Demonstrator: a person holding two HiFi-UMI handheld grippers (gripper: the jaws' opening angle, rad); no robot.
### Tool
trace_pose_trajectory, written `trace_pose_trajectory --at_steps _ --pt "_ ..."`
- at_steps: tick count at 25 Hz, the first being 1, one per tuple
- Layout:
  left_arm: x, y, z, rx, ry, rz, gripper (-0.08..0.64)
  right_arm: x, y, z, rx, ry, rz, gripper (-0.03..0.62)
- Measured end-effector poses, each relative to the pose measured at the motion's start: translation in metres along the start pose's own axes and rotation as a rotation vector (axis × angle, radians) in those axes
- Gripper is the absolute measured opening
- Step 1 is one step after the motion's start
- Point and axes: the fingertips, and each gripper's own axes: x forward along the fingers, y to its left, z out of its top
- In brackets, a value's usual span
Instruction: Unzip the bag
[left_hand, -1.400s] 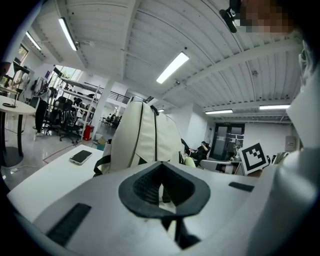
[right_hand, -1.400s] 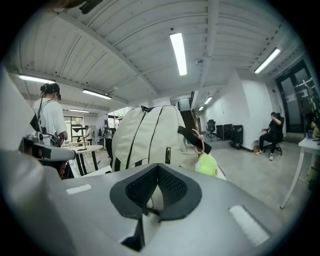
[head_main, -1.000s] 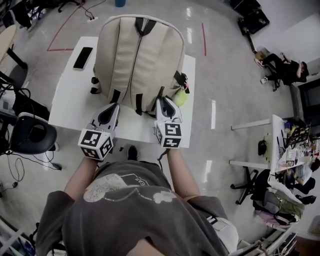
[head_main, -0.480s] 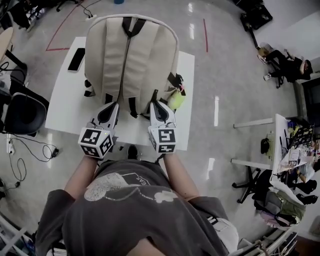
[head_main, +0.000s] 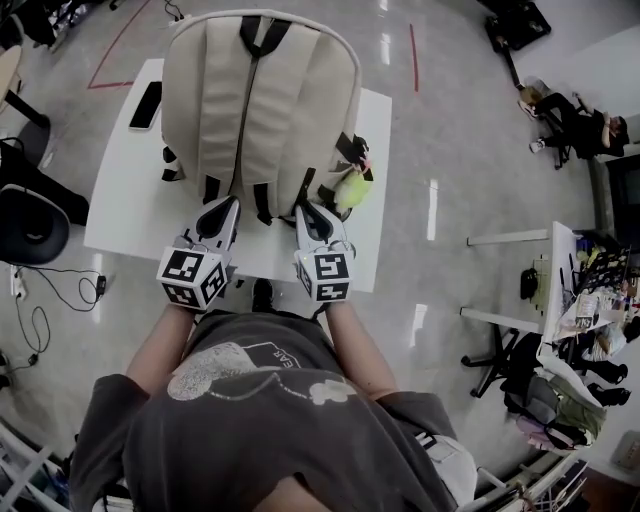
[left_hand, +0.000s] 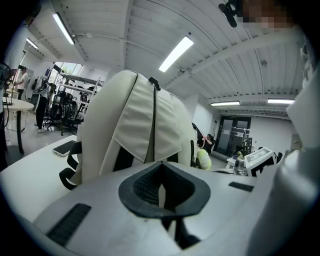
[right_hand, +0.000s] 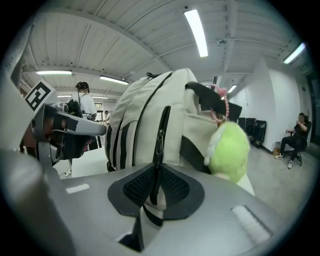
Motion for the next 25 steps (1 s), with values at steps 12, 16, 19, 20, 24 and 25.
trace_pose_trajectory --at_steps 12,16,19,20,24,25 --pt "0.005 -0.005 -0.031 -0.029 0.078 -0.032 0.005 0.002 0.004 -0.072 0.041 0.196 0.044 0.034" --pt "0.006 -0.013 -0.043 -0.033 0.102 -0.055 0.006 0.000 0.003 -0.091 0.048 0.257 0.056 0.034" --pt "0.007 -0.014 -0.055 -0.042 0.124 -0.060 0.005 -0.002 0.007 -0.102 0.056 0.290 0.068 0.034" --pt "0.006 -0.014 -0.058 -0.051 0.132 -0.061 0.006 -0.003 0.010 -0.105 0.057 0.304 0.072 0.034" --pt "0.002 -0.014 -0.068 -0.093 0.149 -0.063 0.006 -0.005 0.015 -0.115 0.041 0.350 0.065 0.032" --pt "0.001 -0.013 -0.070 -0.098 0.152 -0.061 0.005 -0.005 0.016 -0.118 0.043 0.365 0.060 0.032"
